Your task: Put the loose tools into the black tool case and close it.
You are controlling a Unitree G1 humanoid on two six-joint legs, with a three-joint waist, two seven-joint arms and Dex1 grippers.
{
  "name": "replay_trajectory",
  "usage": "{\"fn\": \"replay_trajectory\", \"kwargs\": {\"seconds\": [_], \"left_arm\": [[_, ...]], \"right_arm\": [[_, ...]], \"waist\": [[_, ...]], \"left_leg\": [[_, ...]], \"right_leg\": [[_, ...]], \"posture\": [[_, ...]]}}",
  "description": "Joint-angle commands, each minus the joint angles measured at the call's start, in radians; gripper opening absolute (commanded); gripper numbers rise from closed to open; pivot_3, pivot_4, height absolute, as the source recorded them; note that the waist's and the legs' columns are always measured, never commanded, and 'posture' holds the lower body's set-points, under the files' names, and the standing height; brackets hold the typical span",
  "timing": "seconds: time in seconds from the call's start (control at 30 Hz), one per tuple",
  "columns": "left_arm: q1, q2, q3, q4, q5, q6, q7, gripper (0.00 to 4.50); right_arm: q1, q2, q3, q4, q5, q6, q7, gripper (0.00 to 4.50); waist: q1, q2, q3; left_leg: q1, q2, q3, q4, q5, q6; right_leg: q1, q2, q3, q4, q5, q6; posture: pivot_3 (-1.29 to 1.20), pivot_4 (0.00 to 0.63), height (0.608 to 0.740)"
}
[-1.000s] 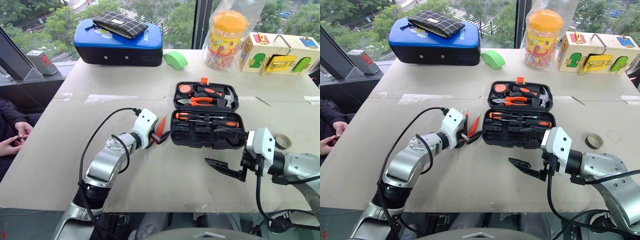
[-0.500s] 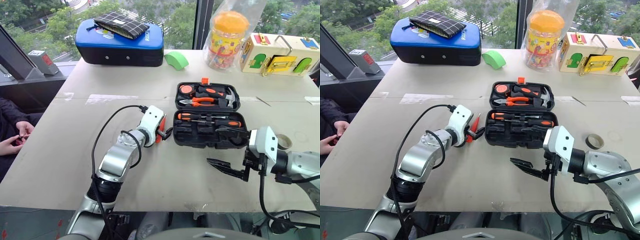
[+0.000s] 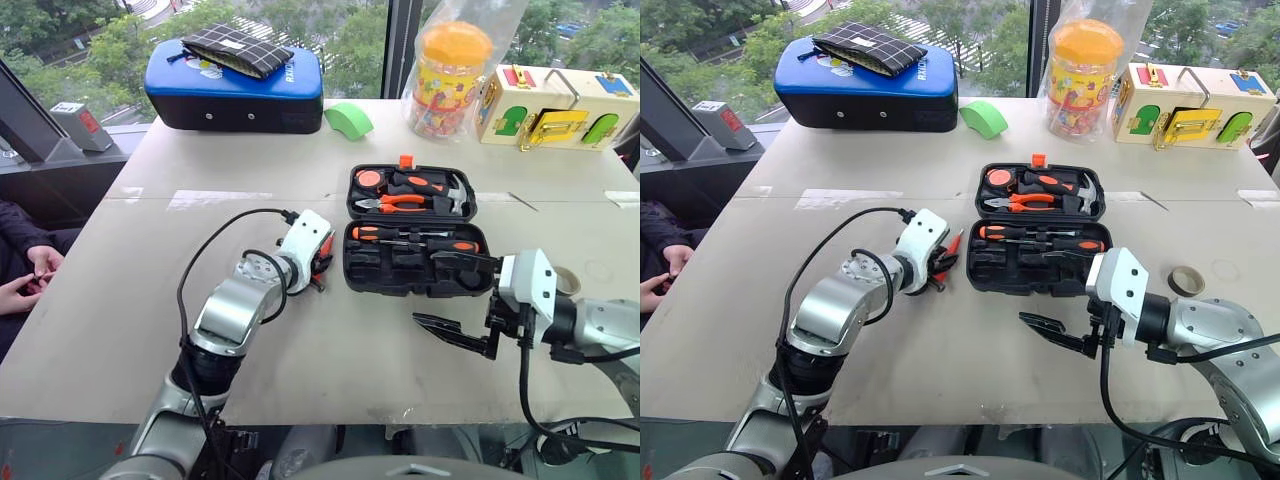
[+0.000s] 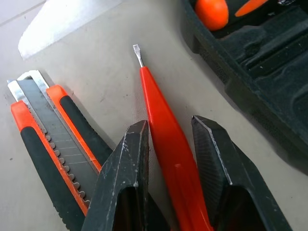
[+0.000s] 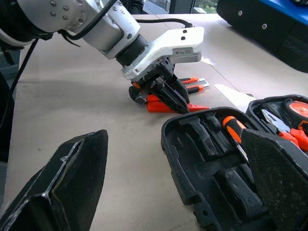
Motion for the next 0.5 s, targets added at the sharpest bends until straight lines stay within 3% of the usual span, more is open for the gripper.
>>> {"fn": "replay_trajectory", "kwargs": {"seconds": [0.03,0.07,0.2,0.37,0.5], "left_arm": [[-0.003,-0.02,0.033,-0.009,-0.008,0.079,0.025,1.4],[-0.003,-0.029,0.041,-0.009,-0.01,0.093,0.032,1.4],[0.019,-0.051,0.06,-0.02,-0.015,0.109,0.046,0.11],[0.051,-0.013,0.08,-0.065,-0.019,0.013,0.029,0.04],[0.071,-0.011,0.192,-0.119,-0.086,-0.084,-0.018,0.04]], "right_arm": [[-0.015,-0.002,-0.004,-0.032,0.003,-0.015,-0.001,4.5],[-0.012,-0.004,-0.005,-0.03,0.005,-0.019,0.005,4.5],[-0.01,-0.013,-0.016,-0.022,0.009,-0.029,0.031,4.5],[-0.037,-0.017,-0.014,-0.019,0.022,-0.009,0.035,4.5],[-0.054,-0.021,-0.031,-0.011,0.046,0.01,0.038,4.5]], "waist": [[0.0,0.0,0.0],[0.0,0.0,0.0],[0.0,0.0,-0.001],[0.001,0.0,-0.001],[0.001,0.0,0.001]], "left_leg": [[0.0,0.0,0.0,0.0,0.0,0.0],[0.0,0.0,0.0,0.0,0.0,0.0],[0.0,0.0,0.0,0.0,0.0,0.0],[0.0,0.0,0.0,0.0,0.0,0.0],[0.0,0.0,0.0,0.0,0.0,0.0]], "right_leg": [[0.0,0.0,0.0,0.0,0.0,0.0],[0.0,0.0,0.0,0.0,0.0,0.0],[0.0,0.0,0.0,0.0,0.0,0.0],[0.0,0.0,0.001,0.0,0.0,0.0],[0.0,0.0,0.001,0.0,0.0,0.0]], "posture": [[0.0,0.15,0.74],[0.0,0.15,0.74],[0.0,0.15,0.74],[0.0,0.15,0.74],[0.0,0.15,0.74]]}}
